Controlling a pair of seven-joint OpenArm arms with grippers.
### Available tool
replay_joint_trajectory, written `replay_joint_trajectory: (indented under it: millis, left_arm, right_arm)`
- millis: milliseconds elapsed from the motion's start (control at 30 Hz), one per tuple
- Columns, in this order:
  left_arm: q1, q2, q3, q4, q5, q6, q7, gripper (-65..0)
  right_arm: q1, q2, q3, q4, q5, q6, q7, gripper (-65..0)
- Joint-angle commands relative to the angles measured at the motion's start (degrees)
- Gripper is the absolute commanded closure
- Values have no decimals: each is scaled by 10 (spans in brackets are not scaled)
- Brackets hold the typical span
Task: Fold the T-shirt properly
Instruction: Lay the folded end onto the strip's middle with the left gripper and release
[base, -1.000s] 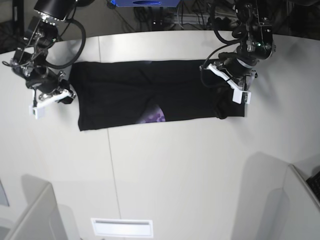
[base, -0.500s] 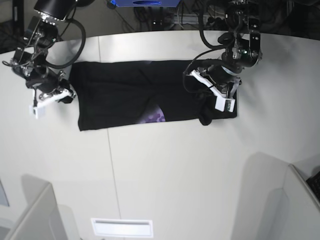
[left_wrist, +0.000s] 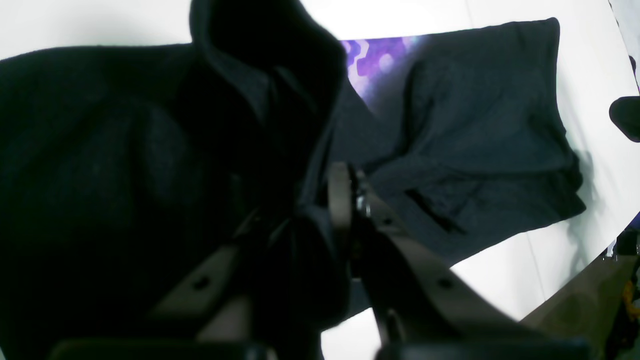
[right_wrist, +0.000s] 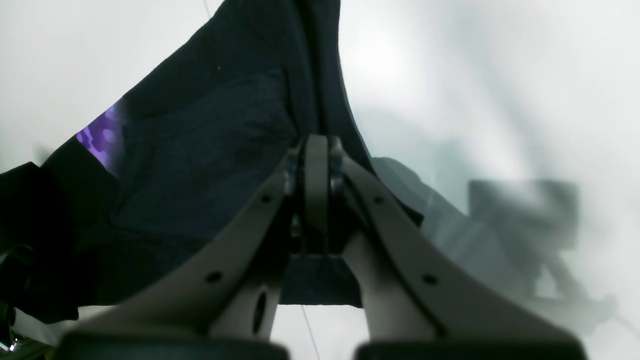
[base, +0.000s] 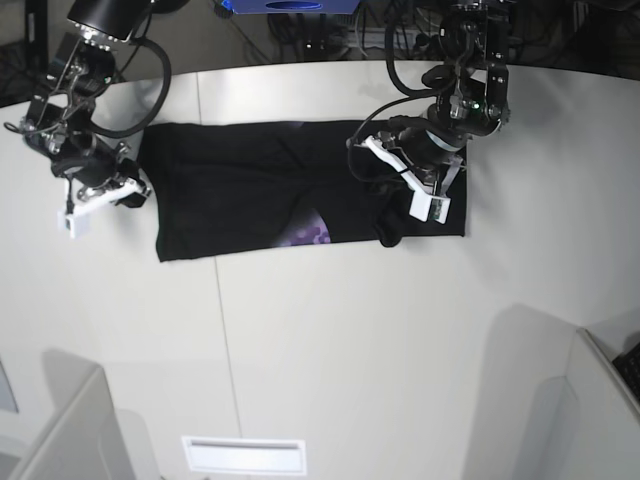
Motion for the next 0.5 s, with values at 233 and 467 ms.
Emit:
replay_joint_trajectory:
  millis: [233, 467]
  left_arm:
    - [-4, 0, 0, 7, -8, -3, -12, 0]
    - [-4, 0, 1, 7, -9, -3, -12, -230]
  right_arm:
    - [6, 7, 2, 8, 8, 1, 10, 0]
    - [6, 7, 2, 8, 8, 1, 10, 0]
